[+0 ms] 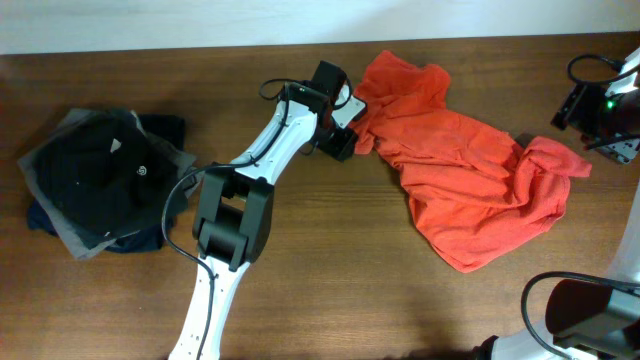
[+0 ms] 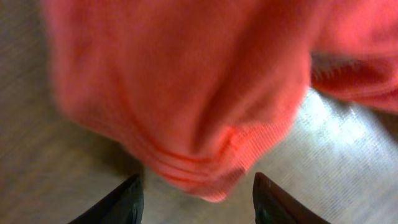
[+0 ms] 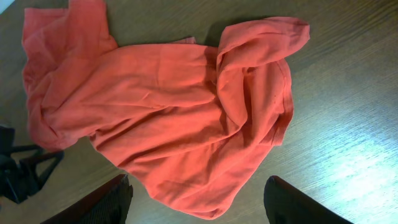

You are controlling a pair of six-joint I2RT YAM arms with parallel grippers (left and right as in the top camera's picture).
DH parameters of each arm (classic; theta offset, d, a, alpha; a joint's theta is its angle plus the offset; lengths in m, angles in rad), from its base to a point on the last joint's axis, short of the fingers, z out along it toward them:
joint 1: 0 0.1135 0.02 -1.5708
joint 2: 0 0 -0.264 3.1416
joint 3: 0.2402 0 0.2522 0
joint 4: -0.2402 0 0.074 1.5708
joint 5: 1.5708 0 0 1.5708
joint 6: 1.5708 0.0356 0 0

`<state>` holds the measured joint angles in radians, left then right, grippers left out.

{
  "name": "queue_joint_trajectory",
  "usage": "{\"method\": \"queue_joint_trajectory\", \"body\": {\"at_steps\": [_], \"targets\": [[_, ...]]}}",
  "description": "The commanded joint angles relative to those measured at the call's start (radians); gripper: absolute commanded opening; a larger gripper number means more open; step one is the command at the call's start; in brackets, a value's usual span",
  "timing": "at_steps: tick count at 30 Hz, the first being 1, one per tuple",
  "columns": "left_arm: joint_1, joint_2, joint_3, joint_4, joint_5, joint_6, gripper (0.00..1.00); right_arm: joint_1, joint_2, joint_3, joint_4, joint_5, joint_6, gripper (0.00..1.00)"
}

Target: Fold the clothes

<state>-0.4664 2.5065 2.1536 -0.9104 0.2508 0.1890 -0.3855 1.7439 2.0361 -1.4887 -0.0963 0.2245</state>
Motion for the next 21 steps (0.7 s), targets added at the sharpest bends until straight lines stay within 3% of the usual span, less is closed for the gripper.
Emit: {"method": "queue_joint_trajectory", "body": {"at_steps": [1,7,10,12,13,16,21], "targets": [[0.013,0.005,0.002,0.038,-0.057,-0.107,0.56,-0.001,-0.003,-0.006,0.0,-0.005,-0.011,0.73],[0.013,0.005,0.001,0.08,-0.051,-0.145,0.56,-0.001,-0.003,-0.006,0.0,-0.001,-0.011,0.73],[0.011,0.008,0.001,0.081,0.002,-0.144,0.35,-0.001,-0.003,-0.006,0.0,-0.001,-0.011,0.73],[0.01,0.008,0.001,0.083,0.025,-0.143,0.07,-0.001,-0.003,-0.006,0.0,-0.001,-0.011,0.73],[0.01,0.006,0.002,0.083,0.023,-0.139,0.0,-0.001,-0.003,-0.006,0.0,-0.001,-0.011,0.73],[0.018,-0.021,0.017,0.057,0.01,-0.077,0.0,-0.001,-0.003,-0.006,0.0,-0.001,-0.011,0.73],[0.105,-0.181,0.154,-0.087,-0.206,-0.075,0.0,-0.001,-0.002,-0.029,0.009,-0.001,-0.011,0.73]]}}
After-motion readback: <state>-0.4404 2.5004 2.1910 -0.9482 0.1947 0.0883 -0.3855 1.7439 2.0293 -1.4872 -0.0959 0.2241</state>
